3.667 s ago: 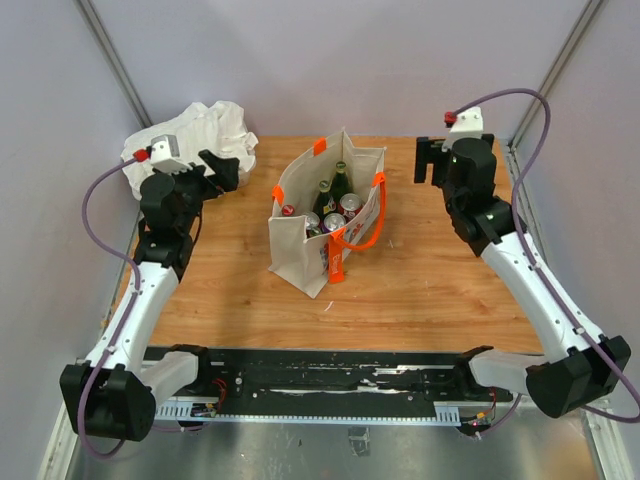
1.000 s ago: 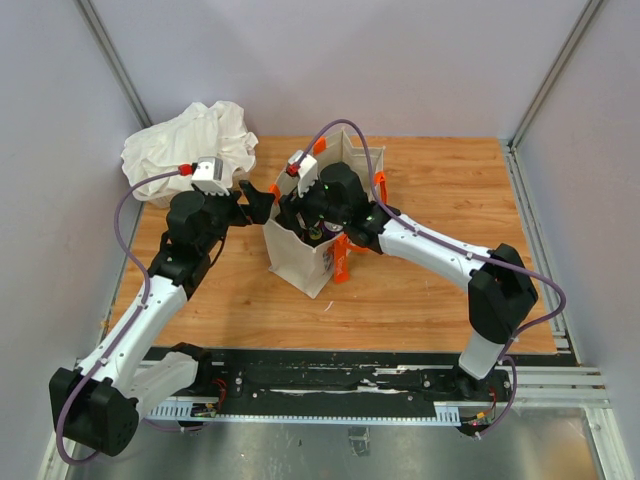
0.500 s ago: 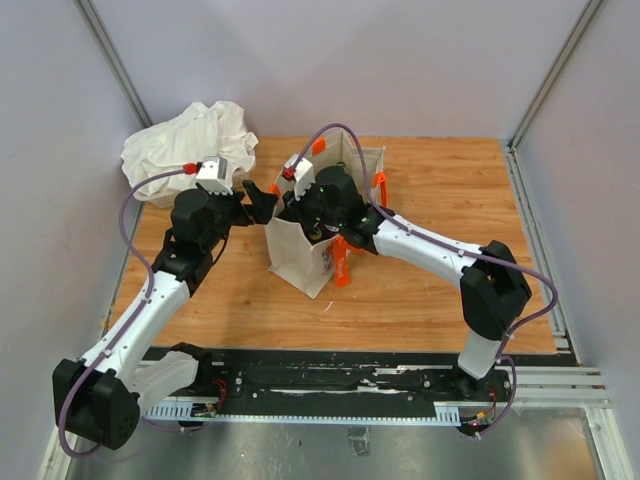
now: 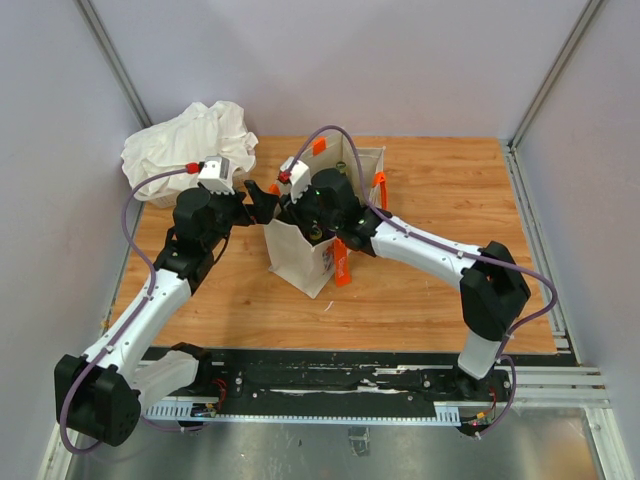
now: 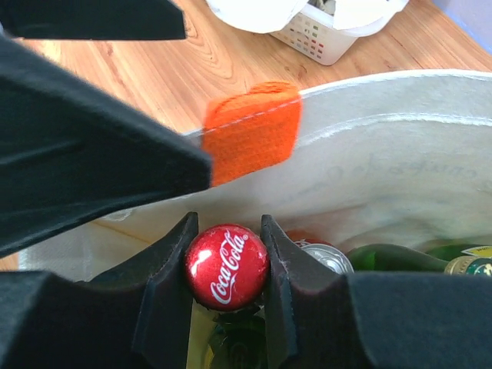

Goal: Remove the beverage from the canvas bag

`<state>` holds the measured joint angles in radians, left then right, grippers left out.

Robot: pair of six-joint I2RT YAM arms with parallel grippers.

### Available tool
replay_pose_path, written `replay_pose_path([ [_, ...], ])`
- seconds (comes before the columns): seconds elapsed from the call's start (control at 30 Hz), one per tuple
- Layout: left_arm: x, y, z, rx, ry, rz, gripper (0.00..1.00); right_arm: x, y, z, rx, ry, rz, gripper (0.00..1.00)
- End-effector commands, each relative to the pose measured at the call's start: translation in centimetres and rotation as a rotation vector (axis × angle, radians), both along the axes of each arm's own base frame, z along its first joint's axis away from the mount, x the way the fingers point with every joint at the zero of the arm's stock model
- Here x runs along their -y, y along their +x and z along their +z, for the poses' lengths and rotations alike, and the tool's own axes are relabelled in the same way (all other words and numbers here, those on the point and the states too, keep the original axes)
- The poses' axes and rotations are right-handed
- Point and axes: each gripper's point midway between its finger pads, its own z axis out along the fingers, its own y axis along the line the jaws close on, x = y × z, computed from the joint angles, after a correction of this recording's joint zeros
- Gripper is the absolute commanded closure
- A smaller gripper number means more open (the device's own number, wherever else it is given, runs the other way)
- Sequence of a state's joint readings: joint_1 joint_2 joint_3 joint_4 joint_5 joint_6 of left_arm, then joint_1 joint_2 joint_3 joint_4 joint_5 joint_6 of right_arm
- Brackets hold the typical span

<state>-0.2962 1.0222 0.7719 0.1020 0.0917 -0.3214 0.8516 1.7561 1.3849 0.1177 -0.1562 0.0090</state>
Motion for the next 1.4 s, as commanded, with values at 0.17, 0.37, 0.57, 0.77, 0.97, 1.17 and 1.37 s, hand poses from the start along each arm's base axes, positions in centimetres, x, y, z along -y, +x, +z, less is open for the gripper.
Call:
replay_pose_path([
  [0.17, 0.1, 0.4, 0.9, 0.042, 0.007, 0.001, 0.00, 1.5, 0.9, 11.8, 0.332, 0.067, -0.057, 0.99],
  [0.37, -0.3, 0.5, 1.1, 0.051, 0.010, 0.028, 0.00, 2.3, 0.6, 16.4, 0.411, 0.126, -0.071, 0.99],
  [0.57, -0.7, 0.6, 1.3, 0.058, 0.025, 0.046, 0.00, 3.3, 0.3, 20.5, 0.475, 0.189, -0.105, 0.99],
  [0.77, -0.9, 0.7, 1.5, 0.064, 0.026, 0.059, 0.00, 4.7, 0.7, 23.7, 0.554, 0.197, -0.165, 0.99],
  [0.97, -0.9, 0.8, 1.5, 0.061, 0.029, 0.057, 0.00, 7.0, 1.2, 27.1, 0.643, 0.194, -0.266, 0.99],
  [1.17, -1.0, 0.7, 1.5, 0.062, 0.035, 0.057, 0.01, 10.3, 0.6, 33.3, 0.733, 0.218, -0.368, 0.99],
  [1.37, -1.1, 0.4, 1.3, 0.061, 0.033, 0.059, 0.01, 14.4, -1.2, 38.5, 0.802, 0.277, -0.464, 0.99],
])
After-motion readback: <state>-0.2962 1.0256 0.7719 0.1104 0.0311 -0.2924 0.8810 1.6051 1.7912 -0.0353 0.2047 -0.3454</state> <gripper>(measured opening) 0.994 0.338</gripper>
